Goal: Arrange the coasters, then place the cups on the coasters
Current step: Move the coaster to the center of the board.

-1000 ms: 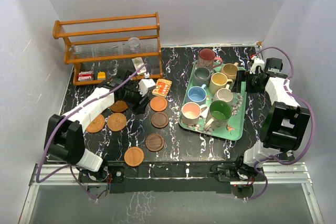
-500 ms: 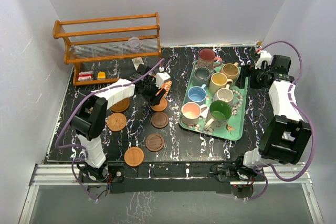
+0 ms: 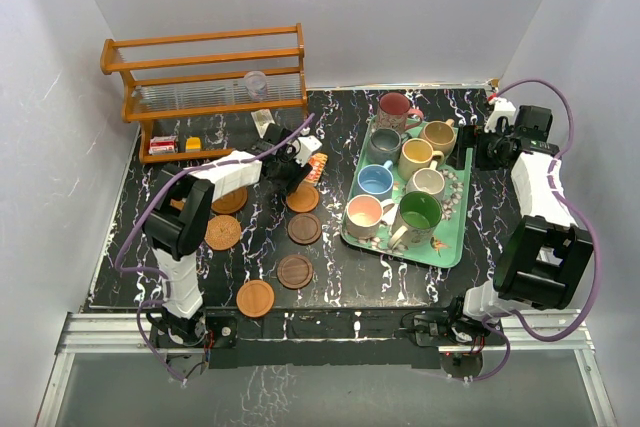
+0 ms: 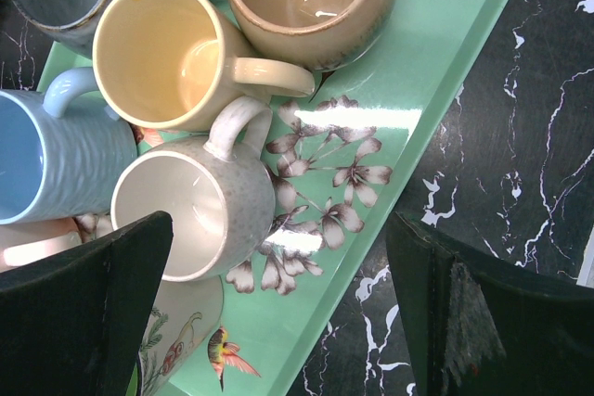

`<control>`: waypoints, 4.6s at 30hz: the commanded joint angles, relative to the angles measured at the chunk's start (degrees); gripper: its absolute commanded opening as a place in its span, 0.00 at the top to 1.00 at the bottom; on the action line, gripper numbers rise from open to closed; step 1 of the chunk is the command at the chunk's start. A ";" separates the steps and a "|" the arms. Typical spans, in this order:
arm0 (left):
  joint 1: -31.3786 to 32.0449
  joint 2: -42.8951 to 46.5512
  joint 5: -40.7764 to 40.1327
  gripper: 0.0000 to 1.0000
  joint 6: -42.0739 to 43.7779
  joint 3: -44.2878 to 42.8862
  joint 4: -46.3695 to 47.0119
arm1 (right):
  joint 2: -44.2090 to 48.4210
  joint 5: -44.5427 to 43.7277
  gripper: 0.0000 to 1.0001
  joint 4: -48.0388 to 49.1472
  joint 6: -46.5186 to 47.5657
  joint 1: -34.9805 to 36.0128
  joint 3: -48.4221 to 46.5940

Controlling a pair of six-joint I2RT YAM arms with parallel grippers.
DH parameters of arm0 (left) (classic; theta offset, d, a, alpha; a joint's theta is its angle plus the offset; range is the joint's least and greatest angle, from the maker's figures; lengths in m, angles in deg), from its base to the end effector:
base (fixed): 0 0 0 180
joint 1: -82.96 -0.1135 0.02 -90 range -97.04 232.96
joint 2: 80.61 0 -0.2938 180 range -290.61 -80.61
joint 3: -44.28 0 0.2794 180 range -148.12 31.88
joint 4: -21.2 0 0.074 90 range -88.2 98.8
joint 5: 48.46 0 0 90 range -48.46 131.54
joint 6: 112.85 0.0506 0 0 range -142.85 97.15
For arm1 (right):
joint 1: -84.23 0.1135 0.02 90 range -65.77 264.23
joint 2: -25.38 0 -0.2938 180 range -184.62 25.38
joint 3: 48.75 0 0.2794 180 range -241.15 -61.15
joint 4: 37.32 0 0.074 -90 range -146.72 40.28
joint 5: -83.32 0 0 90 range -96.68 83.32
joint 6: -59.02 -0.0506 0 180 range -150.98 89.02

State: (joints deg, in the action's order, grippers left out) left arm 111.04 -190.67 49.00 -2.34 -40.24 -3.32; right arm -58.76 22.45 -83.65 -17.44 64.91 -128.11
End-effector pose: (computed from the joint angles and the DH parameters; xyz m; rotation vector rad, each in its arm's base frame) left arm 0.3962 -0.2188 0.1738 1.0591 2.2054 -0.2178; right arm 0.3315 -0.0901 0.2905 -0.0962 2.3426 0.3487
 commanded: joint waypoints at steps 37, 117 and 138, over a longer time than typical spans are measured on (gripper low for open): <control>-9.96 9.37 -11.79 0.61 3.21 12.94 -0.86 | -1.55 1.12 0.02 1.94 0.43 -0.42 -1.07; 10.16 45.85 14.36 0.38 25.41 33.18 -30.39 | -2.95 -0.28 0.02 1.39 1.05 -0.40 -1.16; 13.66 37.17 -2.03 0.41 19.50 38.33 -12.52 | -0.90 3.38 0.02 0.77 0.96 -0.46 -1.68</control>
State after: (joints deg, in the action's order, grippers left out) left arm 124.72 -150.74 55.41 19.01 -2.82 -22.70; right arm -62.74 23.63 -84.22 -17.31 64.91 -128.11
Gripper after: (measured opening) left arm 0.599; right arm 0.983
